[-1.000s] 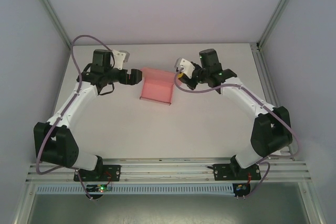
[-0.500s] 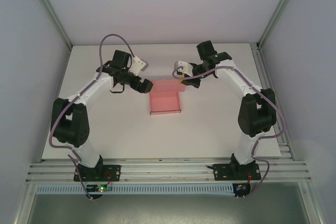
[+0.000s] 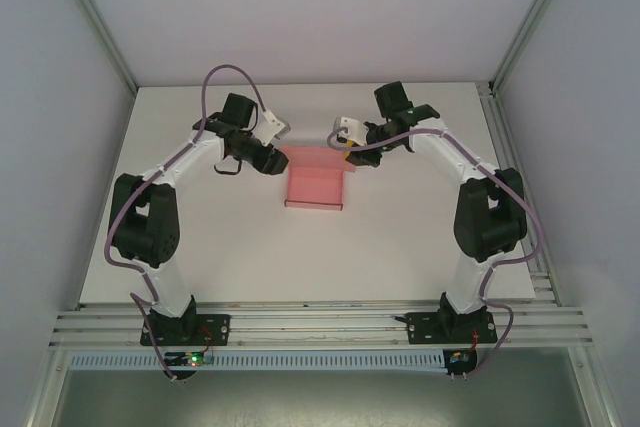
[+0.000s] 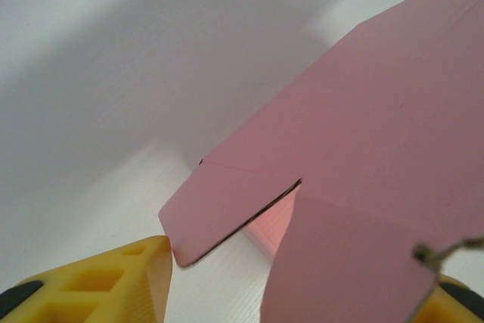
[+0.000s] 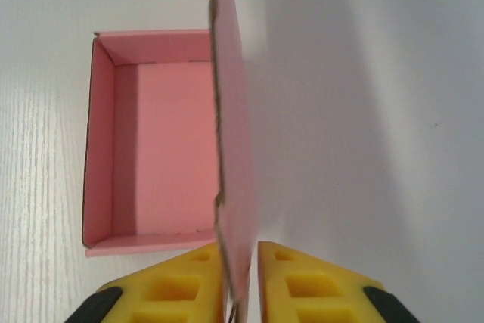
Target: Assemble paper box
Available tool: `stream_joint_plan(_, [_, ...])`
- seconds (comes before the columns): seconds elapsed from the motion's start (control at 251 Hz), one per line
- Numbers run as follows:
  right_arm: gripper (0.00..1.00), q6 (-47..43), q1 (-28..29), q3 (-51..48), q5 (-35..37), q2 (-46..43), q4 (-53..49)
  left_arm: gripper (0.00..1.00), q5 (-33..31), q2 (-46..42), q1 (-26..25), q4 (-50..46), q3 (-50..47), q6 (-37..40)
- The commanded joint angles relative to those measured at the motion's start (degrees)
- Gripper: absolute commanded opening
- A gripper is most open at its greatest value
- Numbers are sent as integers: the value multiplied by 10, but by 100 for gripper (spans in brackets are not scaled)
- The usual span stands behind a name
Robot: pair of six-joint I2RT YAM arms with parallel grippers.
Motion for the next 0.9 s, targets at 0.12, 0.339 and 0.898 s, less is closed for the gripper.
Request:
stream_joint_plan(0.12, [36, 54, -1, -18, 48, -22, 34, 51, -2, 5, -11, -19, 22, 19])
stream_joint_plan(0.339, [42, 71, -8, -43, 64, -28, 36, 64, -75, 4, -11, -26, 26, 30])
stream_joint_plan(0.898, [8, 111, -7, -36, 68, -16, 66, 51, 17, 95, -27, -159, 155, 98])
